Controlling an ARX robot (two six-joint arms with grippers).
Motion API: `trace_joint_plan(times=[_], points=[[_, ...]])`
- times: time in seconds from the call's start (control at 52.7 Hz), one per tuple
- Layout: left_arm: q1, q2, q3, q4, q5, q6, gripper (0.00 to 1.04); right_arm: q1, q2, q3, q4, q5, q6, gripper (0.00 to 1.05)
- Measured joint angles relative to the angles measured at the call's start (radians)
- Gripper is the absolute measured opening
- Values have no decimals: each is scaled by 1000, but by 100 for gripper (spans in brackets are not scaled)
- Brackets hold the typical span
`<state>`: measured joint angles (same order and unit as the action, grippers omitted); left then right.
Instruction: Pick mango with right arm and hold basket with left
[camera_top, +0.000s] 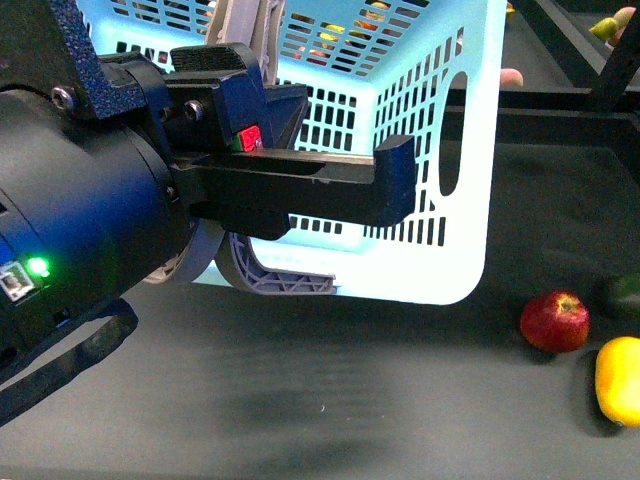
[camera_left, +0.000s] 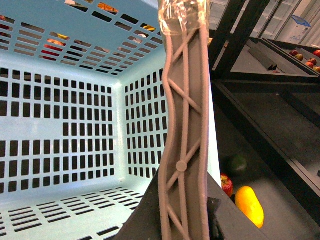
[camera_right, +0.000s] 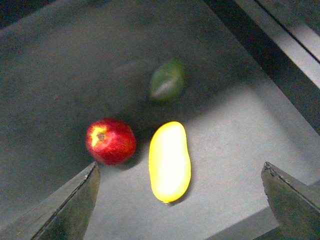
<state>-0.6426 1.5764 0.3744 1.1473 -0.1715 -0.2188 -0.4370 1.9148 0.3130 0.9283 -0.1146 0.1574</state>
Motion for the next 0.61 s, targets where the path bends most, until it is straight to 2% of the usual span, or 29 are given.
trace_joint_plan(times=[0.322, 0.607], points=[[0, 0, 0, 0, -4, 0, 7, -51, 380, 155, 89, 24, -37, 96], [0, 0, 0, 0, 0, 0, 7, -23, 534, 307, 77, 59, -29, 96]])
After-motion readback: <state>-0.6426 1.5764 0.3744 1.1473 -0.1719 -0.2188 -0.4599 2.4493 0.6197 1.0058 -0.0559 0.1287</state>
